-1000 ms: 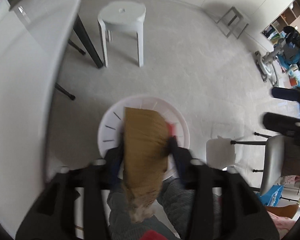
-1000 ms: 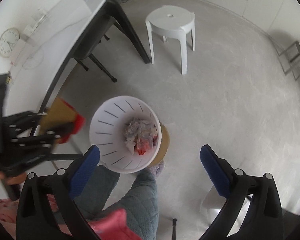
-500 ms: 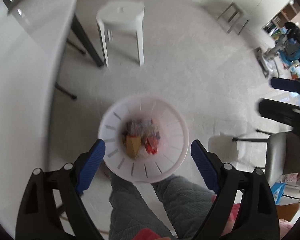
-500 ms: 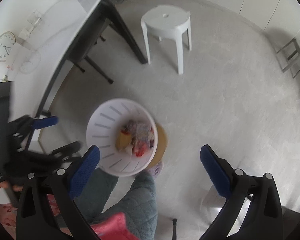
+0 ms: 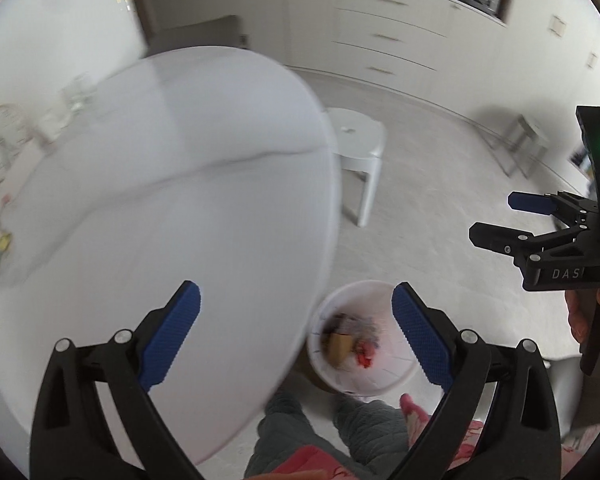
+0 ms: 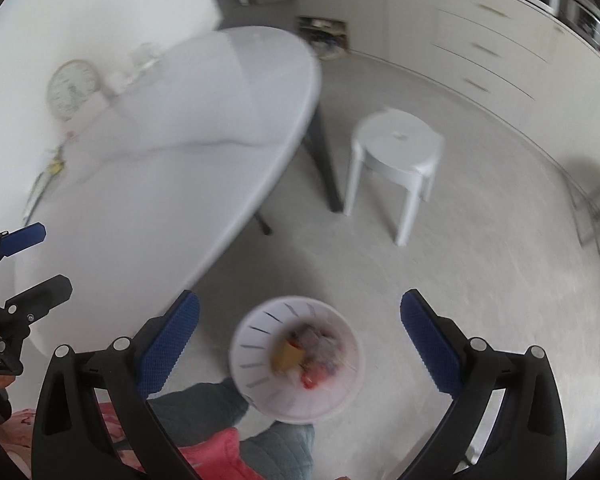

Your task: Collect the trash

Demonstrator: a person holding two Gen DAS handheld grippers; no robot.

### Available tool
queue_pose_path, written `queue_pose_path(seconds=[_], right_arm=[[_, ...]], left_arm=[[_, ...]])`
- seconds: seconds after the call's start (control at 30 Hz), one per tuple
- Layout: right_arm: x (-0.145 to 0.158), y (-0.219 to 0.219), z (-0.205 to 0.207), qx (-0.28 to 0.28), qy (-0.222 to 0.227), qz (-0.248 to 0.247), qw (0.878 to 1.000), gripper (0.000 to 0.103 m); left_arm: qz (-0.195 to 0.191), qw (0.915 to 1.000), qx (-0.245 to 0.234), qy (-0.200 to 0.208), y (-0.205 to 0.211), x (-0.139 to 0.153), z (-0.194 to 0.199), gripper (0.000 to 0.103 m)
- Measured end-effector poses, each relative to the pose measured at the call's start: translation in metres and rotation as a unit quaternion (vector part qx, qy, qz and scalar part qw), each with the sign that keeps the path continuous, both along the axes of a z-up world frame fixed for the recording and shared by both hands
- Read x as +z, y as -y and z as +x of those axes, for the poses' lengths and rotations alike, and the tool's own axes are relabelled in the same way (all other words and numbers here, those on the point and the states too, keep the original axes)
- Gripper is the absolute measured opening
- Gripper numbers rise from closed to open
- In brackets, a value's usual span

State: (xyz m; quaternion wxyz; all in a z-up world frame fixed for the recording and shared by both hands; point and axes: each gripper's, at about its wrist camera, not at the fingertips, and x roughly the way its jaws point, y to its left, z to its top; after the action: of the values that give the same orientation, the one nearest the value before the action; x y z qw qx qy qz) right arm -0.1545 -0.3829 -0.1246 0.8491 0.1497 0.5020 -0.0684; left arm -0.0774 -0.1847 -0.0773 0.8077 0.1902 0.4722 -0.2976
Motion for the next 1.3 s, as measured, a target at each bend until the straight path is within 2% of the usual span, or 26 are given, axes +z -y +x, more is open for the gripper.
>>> queue_pose_path(seconds=[0.27,0.4,0.53,0.67,0.83,1.07,1.3], right_arm=[[0.004,-0.069,0.054,0.074,-0.002,-0.001,0.997,0.100],[0.033,-0.090,0.078,0.089,0.026,-0.015,0.996,0.100],[0.080,-0.112,0.102,0.104,0.073,-0.042,0.991,0.100],[0.127,-0.131,0.127,0.118,0.120,-0.059,0.984,0.100],[0.173,-0.158,0.146,0.138,0.167,-0.072,0.974,0.100],[0.205,-0.190,0.162,0.161,0.198,-0.077,0.964,0.100],[0.202,-0.214,0.167,0.190,0.193,-0.069,0.960,0.100]], left_arm=[[0.003,0.9962,0.087,0.009,-0.058,0.006,0.026,0.092],[-0.011,0.9926,0.115,0.036,-0.078,0.024,0.047,0.092],[-0.035,0.9861,0.148,0.067,-0.101,0.062,0.069,0.092],[-0.050,0.9739,0.186,0.119,-0.127,0.105,0.090,0.093],[-0.075,0.9552,0.244,0.150,-0.165,0.141,0.110,0.095],[-0.075,0.9387,0.296,0.161,-0.207,0.152,0.119,0.095],[-0.060,0.9282,0.335,0.150,-0.234,0.142,0.126,0.095]])
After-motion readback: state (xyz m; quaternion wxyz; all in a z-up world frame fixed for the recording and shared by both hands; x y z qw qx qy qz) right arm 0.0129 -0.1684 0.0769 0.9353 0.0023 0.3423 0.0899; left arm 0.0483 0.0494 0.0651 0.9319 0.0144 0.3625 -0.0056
